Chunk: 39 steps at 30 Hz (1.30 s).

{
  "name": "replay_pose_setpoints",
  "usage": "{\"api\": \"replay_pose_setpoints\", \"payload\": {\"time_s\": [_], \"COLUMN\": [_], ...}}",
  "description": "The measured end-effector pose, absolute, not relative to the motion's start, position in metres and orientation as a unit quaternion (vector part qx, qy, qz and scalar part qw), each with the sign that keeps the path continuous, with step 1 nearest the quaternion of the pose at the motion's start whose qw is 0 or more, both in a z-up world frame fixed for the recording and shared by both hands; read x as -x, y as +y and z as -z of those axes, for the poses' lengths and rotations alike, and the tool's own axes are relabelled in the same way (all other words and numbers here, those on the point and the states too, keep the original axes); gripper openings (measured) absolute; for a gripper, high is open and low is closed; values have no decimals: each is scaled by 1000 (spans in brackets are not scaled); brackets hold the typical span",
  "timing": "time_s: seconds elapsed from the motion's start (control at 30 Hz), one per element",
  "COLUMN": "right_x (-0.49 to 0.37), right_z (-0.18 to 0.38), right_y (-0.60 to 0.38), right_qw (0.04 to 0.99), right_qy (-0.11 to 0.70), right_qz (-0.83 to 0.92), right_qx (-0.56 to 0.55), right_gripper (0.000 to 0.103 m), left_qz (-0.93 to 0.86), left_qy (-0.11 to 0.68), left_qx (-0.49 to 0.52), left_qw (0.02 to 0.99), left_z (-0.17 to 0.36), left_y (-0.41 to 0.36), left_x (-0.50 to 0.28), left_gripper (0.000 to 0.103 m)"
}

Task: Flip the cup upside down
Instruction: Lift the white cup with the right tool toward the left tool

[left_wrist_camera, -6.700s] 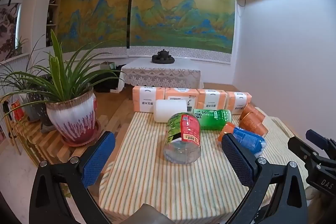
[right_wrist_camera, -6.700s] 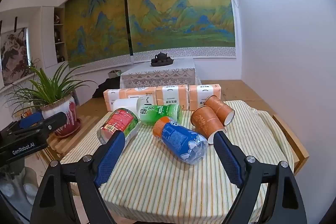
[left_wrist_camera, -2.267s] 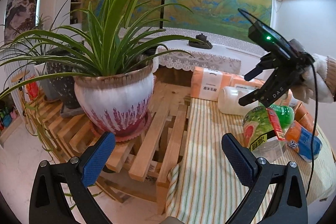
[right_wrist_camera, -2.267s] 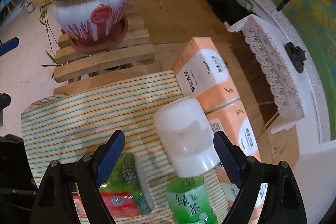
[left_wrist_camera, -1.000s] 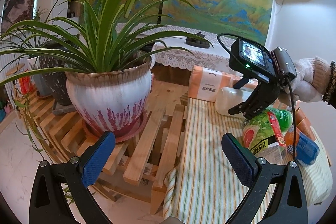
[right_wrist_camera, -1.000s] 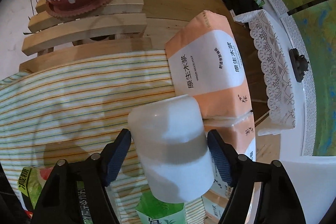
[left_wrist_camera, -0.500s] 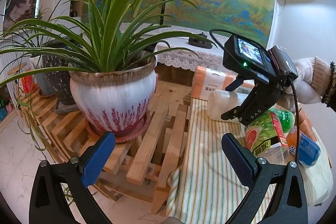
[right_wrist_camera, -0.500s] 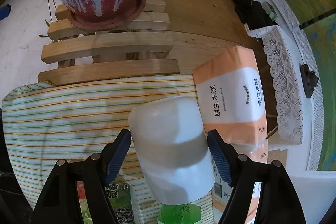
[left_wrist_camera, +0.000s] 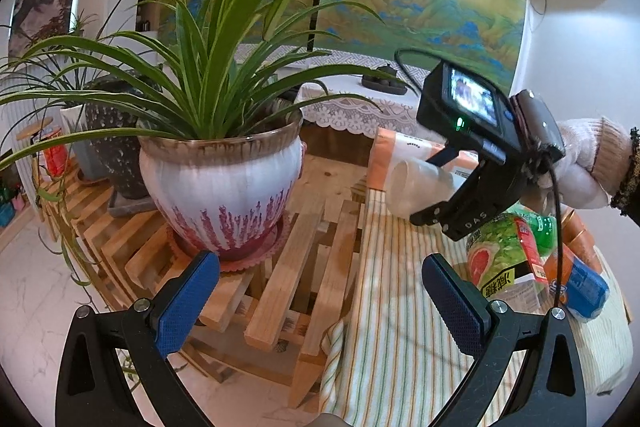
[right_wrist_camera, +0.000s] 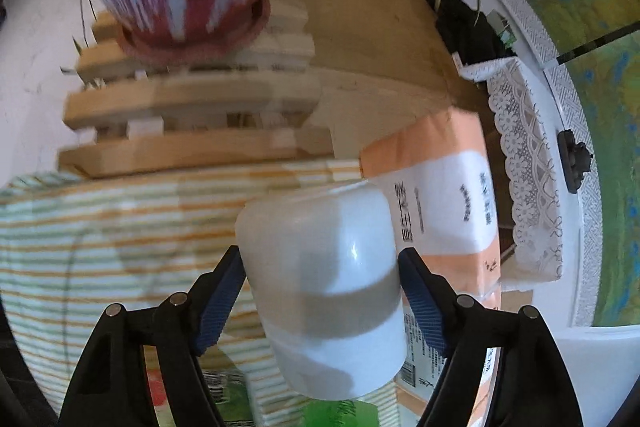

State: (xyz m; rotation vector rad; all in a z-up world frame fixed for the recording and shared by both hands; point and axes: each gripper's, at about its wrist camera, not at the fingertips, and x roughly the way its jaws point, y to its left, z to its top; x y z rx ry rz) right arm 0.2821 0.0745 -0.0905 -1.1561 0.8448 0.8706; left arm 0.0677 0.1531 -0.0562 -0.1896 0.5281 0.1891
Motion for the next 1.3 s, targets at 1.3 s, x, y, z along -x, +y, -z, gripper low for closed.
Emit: {"api": "replay_pose_setpoints", "payload": {"time_s": [1.3], "right_x": [-83], "right_z": [72], "right_y": [-95], "right_qw": [728], "right_qy": [454], "right_qz": [-329], "right_qx": [394], "right_gripper": [74], "left_qz": [-42], "left_qy": [247], "left_qx": [77], "left_qw": [965], "left_z": [25], "left_y": [77], "left_x": [36], "left_gripper": [103]}}
